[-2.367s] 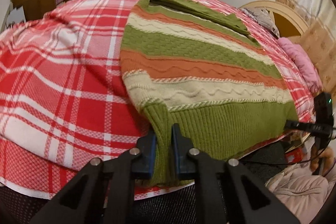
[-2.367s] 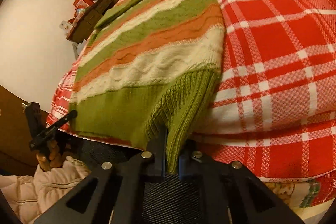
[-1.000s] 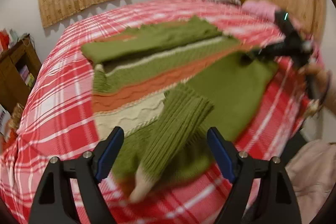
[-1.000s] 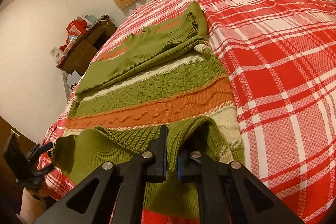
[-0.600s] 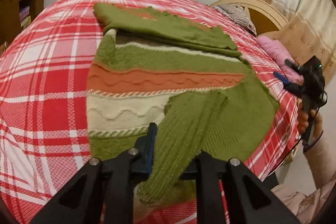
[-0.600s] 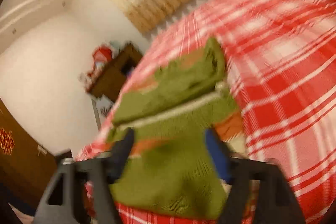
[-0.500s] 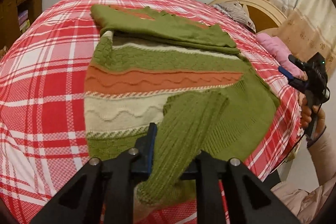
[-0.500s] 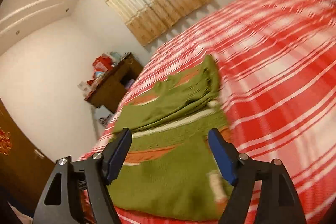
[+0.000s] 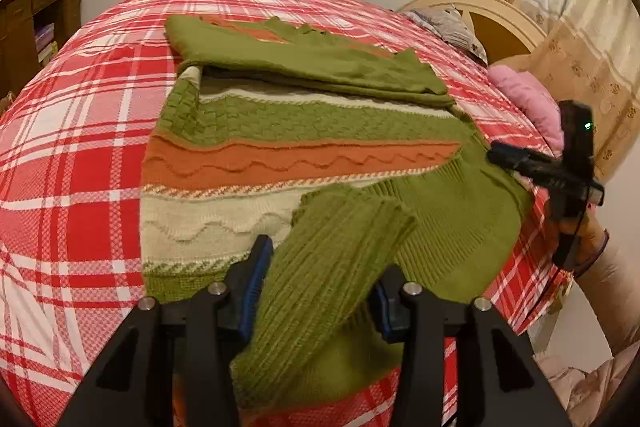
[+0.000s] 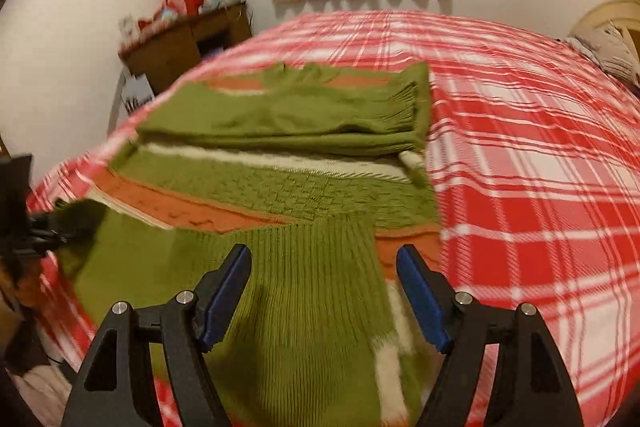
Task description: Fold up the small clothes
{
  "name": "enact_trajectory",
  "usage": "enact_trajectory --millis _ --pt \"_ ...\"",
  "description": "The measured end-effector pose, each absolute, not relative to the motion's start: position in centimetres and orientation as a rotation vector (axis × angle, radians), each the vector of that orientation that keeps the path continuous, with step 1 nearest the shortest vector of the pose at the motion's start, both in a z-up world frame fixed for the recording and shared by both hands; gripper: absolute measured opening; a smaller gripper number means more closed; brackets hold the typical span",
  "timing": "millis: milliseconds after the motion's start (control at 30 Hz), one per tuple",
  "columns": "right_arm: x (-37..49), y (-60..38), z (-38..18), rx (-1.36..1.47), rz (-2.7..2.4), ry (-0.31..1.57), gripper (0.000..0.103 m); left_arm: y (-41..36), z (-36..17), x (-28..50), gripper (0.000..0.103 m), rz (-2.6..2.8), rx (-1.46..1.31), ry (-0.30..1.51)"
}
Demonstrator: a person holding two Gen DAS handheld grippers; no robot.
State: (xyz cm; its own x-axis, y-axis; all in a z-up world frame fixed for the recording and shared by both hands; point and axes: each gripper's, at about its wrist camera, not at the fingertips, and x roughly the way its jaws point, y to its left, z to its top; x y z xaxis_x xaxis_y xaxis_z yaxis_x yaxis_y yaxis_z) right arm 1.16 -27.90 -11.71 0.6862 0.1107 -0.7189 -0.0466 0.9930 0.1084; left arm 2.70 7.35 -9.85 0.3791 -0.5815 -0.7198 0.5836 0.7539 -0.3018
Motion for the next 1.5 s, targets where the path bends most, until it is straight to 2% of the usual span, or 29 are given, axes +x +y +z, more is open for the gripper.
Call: enact_trajectory --millis 33,100,133,167,233,533,833,1267,1500 --pt "1.3 -27.6 -12.4 0.064 0.079 0.837 0.074 7.3 -9.9 2.6 0.029 -0.731 0.01 0.911" --pt "0.8 -26.9 -12.3 0.001 0.079 0.813 0.051 7.2 -10.1 2.4 0.012 -0.701 0.038 0.903" --pt "0.6 -26.9 -12.1 0.008 0.088 0.817 0.029 7.3 -10.0 2.4 0.012 -0.701 0.029 0.903" --pt "0.4 -26.9 -11.9 0.015 0.081 0.821 0.018 7.5 -10.0 2.5 0.011 -0.701 0.004 0.909" --pt "-0.2 -26.9 -11.3 0.015 0.071 0.813 0.012 7.7 -9.7 2.8 0.01 -0.679 -0.023 0.917" --pt "-2.3 -27.2 -4.5 0.066 0.009 0.613 0.011 7.9 -3.9 3.4 0.01 -0.65 -0.072 0.77" --pt "0.8 -27.1 -0.5 0.056 -0.029 0.523 0.011 6.9 -1.7 8.0 0.01 -0.579 -0.091 0.73" --pt "7.5 -28.2 0.8 0.029 -0.079 0.522 0.011 5.4 -0.7 14.7 0.008 -0.499 -0.169 0.743" --pt "11.8 -29.4 -0.6 0.042 -0.1 0.557 0.011 5.0 -0.6 18.5 0.007 -0.45 -0.174 0.735"
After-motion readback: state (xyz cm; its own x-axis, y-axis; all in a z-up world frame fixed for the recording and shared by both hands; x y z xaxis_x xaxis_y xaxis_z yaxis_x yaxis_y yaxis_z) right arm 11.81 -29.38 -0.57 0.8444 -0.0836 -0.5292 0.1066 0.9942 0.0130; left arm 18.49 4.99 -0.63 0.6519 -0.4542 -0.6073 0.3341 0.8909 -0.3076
